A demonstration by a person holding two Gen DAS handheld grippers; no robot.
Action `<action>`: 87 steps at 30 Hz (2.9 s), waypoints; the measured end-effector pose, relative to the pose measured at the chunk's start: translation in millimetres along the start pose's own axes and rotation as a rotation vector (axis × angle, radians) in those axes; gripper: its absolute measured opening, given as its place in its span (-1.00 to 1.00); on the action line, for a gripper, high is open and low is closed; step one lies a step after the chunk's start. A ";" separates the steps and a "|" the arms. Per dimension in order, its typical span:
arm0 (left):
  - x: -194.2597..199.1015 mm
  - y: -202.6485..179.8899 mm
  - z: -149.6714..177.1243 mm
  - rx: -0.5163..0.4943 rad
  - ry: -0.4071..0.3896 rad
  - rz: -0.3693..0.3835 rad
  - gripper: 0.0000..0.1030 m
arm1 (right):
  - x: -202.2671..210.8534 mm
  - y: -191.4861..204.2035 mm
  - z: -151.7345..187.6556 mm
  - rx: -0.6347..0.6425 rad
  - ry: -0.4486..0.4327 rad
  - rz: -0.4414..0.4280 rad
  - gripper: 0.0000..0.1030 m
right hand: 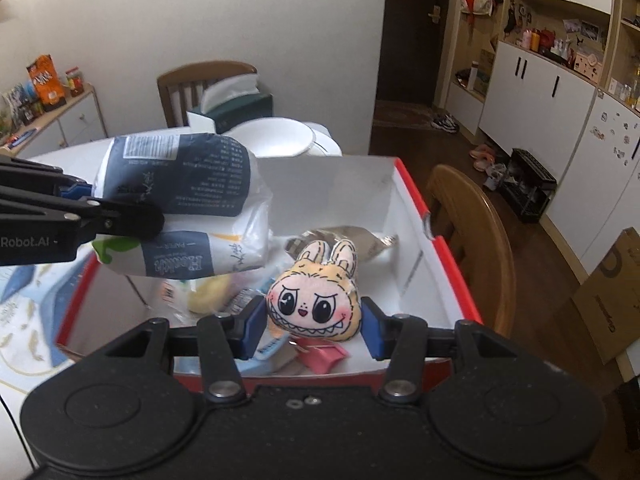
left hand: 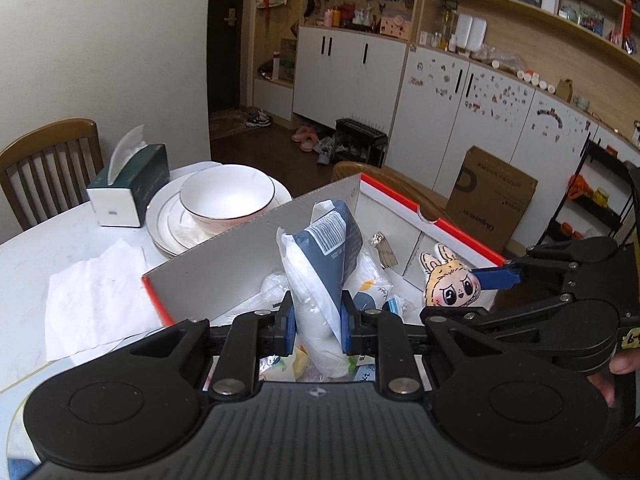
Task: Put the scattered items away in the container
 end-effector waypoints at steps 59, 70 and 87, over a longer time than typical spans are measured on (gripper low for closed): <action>-59.1 5.5 6.7 -0.050 0.225 0.056 0.14 | -26.7 -2.2 -12.1 0.090 0.112 -0.036 0.50; -16.9 3.4 15.9 -0.038 0.127 0.083 0.31 | 3.1 -9.6 -8.5 0.000 0.016 -0.084 0.69; 37.8 11.2 30.0 -0.007 -0.002 0.025 0.65 | 41.6 16.8 -0.7 -0.056 -0.107 -0.107 0.81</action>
Point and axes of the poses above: each gripper's, at about its wrist camera, not at the fingertips, and x roughly against the way its jaws point, y to its left, z to its underside, the point moved 1 cm from there along -x, roughly the way its jaws point, and after that the axes turned 6 degrees about z, right-handed, at the moved point
